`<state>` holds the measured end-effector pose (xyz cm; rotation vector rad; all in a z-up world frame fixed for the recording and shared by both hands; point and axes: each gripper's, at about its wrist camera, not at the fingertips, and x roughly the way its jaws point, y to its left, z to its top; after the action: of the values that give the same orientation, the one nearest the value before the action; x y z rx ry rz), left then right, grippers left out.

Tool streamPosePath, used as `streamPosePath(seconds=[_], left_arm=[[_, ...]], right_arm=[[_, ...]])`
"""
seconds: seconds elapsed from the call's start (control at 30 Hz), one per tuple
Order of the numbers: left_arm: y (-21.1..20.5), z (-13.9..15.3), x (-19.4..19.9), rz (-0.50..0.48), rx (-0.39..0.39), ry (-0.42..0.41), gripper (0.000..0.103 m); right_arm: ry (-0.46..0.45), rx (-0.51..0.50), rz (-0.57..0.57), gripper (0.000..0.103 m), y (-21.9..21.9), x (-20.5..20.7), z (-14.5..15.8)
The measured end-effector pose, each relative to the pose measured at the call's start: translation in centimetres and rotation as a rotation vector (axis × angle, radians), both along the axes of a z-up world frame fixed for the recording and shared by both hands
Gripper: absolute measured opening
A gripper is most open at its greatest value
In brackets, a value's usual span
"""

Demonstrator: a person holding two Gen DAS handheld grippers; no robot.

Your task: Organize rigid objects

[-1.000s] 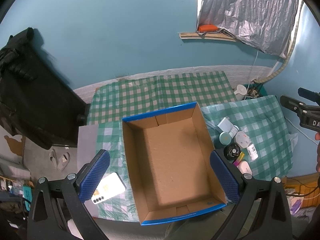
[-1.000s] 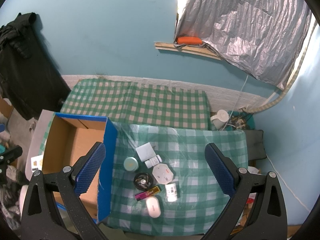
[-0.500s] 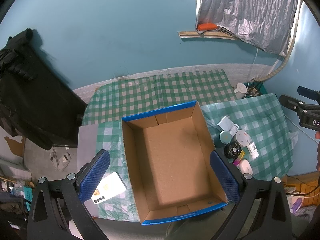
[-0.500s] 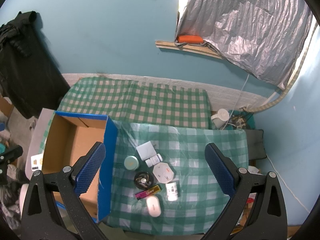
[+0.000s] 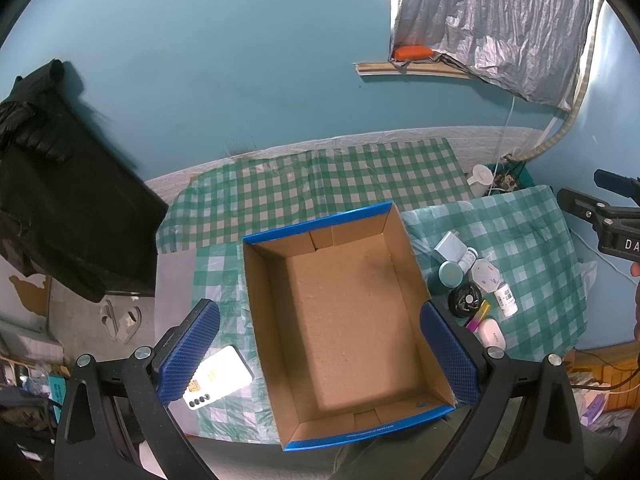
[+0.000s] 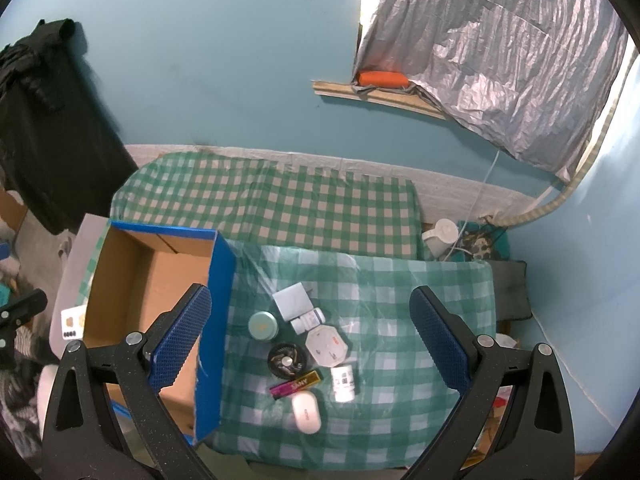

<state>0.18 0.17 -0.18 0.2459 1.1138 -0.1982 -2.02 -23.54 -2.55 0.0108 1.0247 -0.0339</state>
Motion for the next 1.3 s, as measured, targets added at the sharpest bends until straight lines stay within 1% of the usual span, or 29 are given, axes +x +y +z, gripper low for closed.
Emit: streamPosePath(seconds=[0.57,0.83,0.87,0.93,1.03,1.07,1.17,1.23,1.27,1.3], left_arm=[[0.1,-0.1,0.0,0.003,-0.003,0.003,0.101],[1.6,-2.3,-0.6,0.027,0.009,0.038,0.101],[1.9,-2.6,-0.6,0.033,0.01,0.044,0.101],[2.6,-3.3,-0.4,0.05,0.016,0.06,0.101],[3.5,-4.3,-0.2,0.072,0.027,0.082,0.101],[4.2,-5.1,-0.3,0.087,0.033,0.095,0.101],[4.5,-5.8,0.0,0.099,0.043,0.12,0.101],[5.1,-7.0,-0.3,0.11,0.064,0.133,0.101],[4.9,-6.9,-0.1,0.11,0.066,0.137,0.101],[5.2,-7.6,-0.1,0.111,0.078,0.15,0.101]], right_arm=[[0.01,0.0,0.0,0.099,0.2,0.2,0.1],[0.037,0.027,0.014,0.099,-0.4,-0.4,-1.0],[0.045,0.032,0.015,0.099,-0.4,0.2,-1.1],[0.056,0.05,0.01,0.099,-1.0,0.3,-1.7],[0.073,0.05,0.003,0.099,-1.9,0.3,-2.9],[0.076,0.051,0.003,0.099,-2.1,0.4,-3.2],[0.097,0.051,-0.003,0.099,-3.1,0.5,-4.7],[0.108,0.048,-0.003,0.099,-3.7,0.3,-5.8],[0.115,0.045,-0.002,0.099,-4.0,0.1,-6.5],[0.12,0.042,0.001,0.099,-4.3,-0.1,-7.1]])
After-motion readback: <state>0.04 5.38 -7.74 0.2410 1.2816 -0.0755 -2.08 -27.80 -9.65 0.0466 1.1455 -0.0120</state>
